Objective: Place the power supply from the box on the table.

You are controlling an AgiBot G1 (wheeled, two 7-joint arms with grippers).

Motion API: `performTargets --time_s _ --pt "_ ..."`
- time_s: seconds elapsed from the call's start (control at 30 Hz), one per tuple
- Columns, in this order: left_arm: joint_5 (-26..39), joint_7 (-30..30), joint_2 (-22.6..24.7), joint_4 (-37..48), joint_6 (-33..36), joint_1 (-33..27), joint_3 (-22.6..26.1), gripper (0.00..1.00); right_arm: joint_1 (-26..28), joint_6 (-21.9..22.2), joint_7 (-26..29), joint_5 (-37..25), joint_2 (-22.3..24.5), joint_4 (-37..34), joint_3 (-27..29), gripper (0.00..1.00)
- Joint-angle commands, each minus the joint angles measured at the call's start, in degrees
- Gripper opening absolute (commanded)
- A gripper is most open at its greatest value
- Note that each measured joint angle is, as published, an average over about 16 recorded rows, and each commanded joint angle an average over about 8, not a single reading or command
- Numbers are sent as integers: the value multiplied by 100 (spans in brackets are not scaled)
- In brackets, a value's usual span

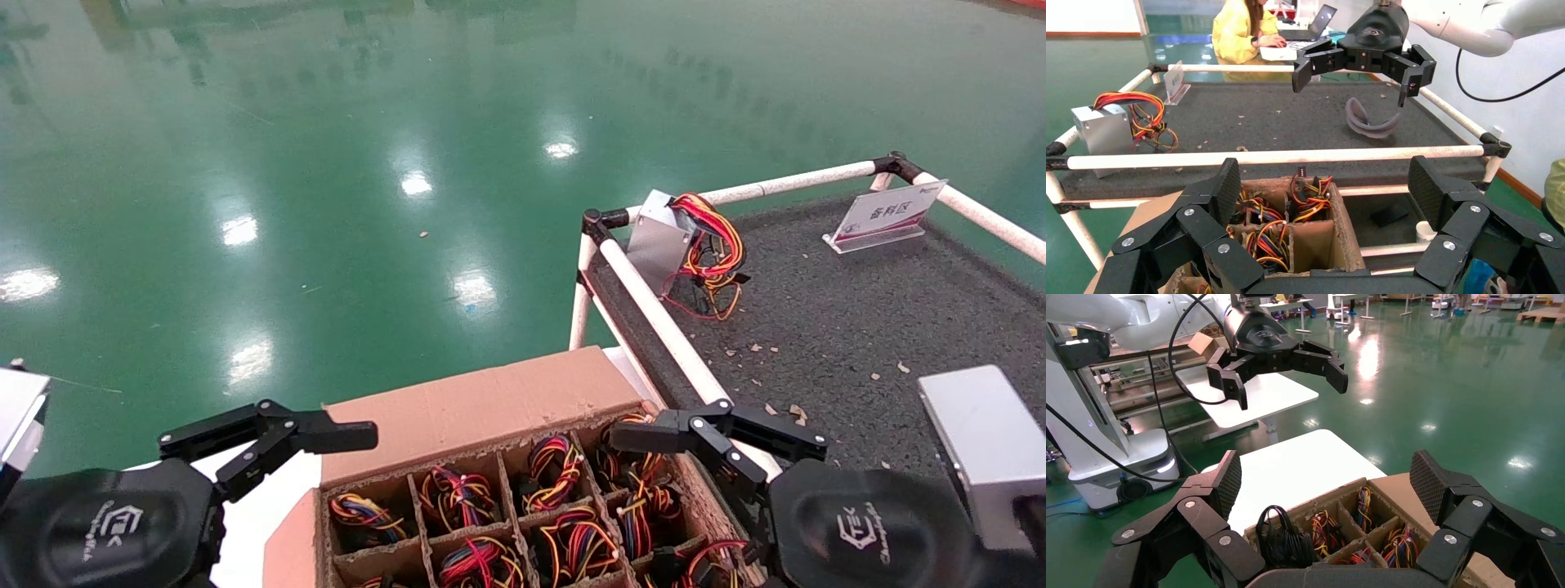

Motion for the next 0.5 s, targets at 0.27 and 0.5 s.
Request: performTargets --time_s 0.27,0.5 --pt "0 0 0 0 0 0 0 0 0 0 0 0 0 0 0 100" --pt "0 0 0 0 0 0 0 0 0 0 0 0 0 0 0 100"
